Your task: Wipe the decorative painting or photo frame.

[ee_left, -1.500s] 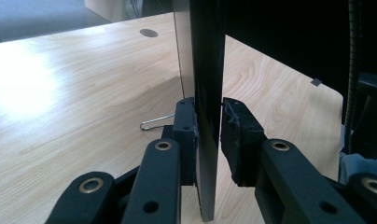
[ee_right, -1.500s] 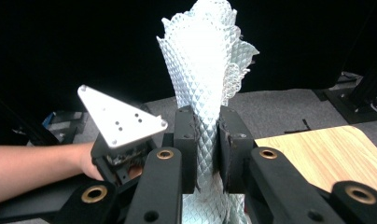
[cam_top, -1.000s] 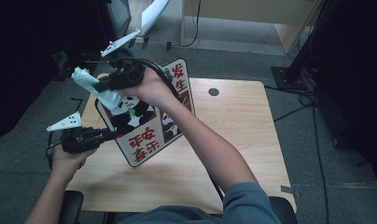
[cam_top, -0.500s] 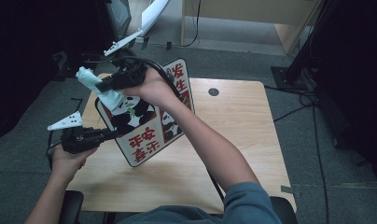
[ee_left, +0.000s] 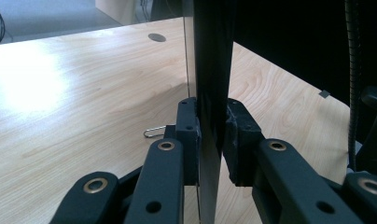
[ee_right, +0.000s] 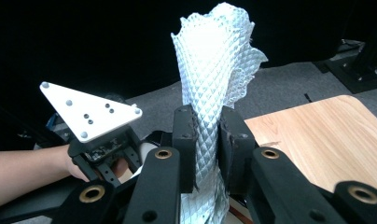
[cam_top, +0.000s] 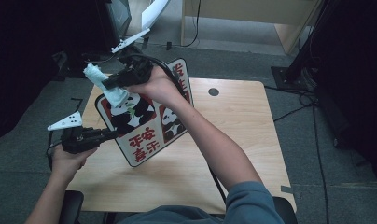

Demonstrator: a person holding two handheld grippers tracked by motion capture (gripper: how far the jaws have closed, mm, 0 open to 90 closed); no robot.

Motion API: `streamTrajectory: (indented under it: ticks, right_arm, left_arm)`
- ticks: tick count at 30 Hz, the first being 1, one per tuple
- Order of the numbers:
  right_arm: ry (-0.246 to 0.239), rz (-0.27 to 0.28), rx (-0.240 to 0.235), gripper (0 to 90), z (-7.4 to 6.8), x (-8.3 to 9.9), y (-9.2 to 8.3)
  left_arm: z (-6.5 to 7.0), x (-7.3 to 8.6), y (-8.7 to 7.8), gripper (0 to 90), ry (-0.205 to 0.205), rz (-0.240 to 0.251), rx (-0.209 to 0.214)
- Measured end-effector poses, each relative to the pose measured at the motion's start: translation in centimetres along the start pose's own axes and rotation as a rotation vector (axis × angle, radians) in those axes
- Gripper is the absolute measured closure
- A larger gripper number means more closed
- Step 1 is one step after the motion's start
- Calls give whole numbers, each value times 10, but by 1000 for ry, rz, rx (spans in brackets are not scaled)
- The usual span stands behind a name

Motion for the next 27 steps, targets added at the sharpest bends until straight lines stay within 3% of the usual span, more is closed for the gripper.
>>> streamTrajectory:
  ticks: [13,22,27]
  right_arm:
    - [-2,0,25,791,10,3,-7]
    - [-15,26,-14,793,22,6,-11]
    - [-25,36,-8,792,25,8,-14]
  left_arm:
    - [0,0,0,779,0,1,-2]
    - [0,0,0,779,3,-2,-2]
    - [0,0,0,780,-1,-1,2]
Point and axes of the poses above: each handheld gripper's, and its own axes: y roughly forward along the jaws, x roughly out of its underside, z roughly to its right, the point moved 6 cm from there along y, roughly forward along the jaws, and after that the axes turned 11 degrees about x, right-handed, at the moved point
